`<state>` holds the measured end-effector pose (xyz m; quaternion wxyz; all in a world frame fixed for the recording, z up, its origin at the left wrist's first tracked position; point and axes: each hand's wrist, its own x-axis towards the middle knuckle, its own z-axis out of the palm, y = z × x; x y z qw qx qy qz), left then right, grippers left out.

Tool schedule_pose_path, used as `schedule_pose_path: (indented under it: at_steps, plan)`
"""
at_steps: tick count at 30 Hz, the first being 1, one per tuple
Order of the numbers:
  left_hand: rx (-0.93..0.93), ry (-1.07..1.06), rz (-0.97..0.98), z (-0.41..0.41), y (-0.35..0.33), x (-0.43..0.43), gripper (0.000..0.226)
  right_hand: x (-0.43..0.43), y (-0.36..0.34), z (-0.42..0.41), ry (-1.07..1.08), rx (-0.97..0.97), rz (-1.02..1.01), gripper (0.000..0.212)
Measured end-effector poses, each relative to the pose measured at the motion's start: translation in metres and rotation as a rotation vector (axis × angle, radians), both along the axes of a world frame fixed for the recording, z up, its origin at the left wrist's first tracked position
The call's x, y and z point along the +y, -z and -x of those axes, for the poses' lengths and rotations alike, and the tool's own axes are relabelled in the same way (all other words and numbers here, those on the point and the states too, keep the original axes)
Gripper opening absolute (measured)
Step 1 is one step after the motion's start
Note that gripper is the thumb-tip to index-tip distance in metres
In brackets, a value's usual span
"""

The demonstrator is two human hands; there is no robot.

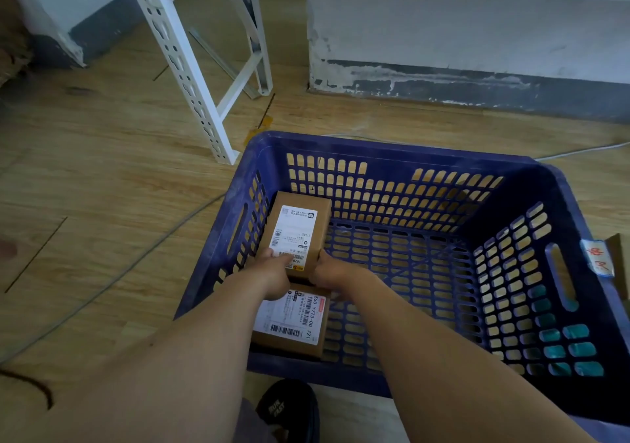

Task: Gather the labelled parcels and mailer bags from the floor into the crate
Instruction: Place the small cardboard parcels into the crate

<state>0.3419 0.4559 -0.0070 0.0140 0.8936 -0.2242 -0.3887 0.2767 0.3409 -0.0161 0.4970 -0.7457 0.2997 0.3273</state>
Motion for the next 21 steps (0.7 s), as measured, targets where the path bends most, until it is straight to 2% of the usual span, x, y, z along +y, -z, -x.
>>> schedule_pose_path:
  at_steps: [4, 9, 14, 17, 21]
  plan:
    - [0.024, 0.016, -0.011, -0.005, 0.000, 0.001, 0.071, 0.002, 0.006, 0.001, 0.067, -0.010, 0.000, 0.063]
    - [-0.031, 0.005, 0.053, -0.007, -0.015, -0.007, 0.060, 0.010, 0.002, -0.005, 0.178, -0.080, 0.094, 0.058]
    - [-0.064, 0.029, 0.098, -0.004, -0.043, -0.022, 0.055, -0.004, -0.049, 0.008, 0.113, -0.215, 0.267, 0.034]
    - [-0.061, 0.073, 0.123, 0.004, -0.068, -0.037, 0.053, -0.018, -0.077, 0.023, 0.071, -0.273, 0.359, 0.033]
    - [-0.137, 0.125, 0.257, 0.016, -0.102, -0.068, 0.046, -0.038, -0.106, 0.048, 0.093, -0.309, 0.464, 0.037]
